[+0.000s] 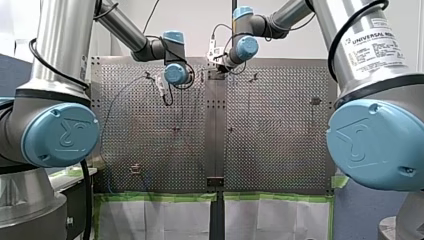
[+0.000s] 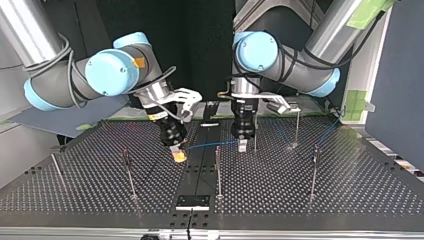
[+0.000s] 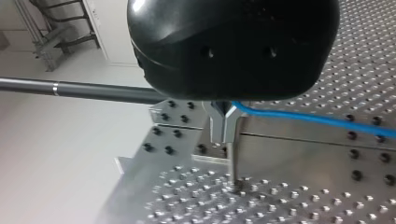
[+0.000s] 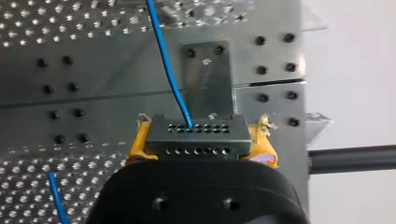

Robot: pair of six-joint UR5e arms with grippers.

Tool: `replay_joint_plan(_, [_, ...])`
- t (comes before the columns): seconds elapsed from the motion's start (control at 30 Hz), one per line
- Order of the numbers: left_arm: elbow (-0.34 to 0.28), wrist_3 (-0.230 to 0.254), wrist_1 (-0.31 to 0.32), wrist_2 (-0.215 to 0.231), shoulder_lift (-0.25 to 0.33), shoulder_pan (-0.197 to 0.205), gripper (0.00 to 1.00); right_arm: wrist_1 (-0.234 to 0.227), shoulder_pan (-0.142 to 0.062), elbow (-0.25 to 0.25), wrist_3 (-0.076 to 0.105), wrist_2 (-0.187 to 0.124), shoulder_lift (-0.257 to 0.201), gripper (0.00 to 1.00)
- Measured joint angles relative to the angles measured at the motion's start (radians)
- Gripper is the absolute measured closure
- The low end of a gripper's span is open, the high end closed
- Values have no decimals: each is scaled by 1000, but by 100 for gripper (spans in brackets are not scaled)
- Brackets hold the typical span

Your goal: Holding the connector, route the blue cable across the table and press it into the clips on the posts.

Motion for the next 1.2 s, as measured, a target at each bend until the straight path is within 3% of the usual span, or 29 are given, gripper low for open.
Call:
replay_joint_plan(0.23, [15,-1,31,20,-55,15,100,-7,-9,0,0,-15,10,100])
replay_joint_plan(0.53, [55,-2,29,40,-64,34,100,-27,-25,-1,0,-55,17,100])
replay_joint_plan(0.77, [103,0,-3,56,-103,42,100,-33,-43,-6,0,-81,23,100])
replay_joint_plan(1.03, [178,-1,-25,56,-169,62,100,-34,-71,-31,2,-94,45,100])
replay_joint_plan(1.2, [219,-2,-42,58,-179,73,100,-37,-87,-44,4,-98,57,100])
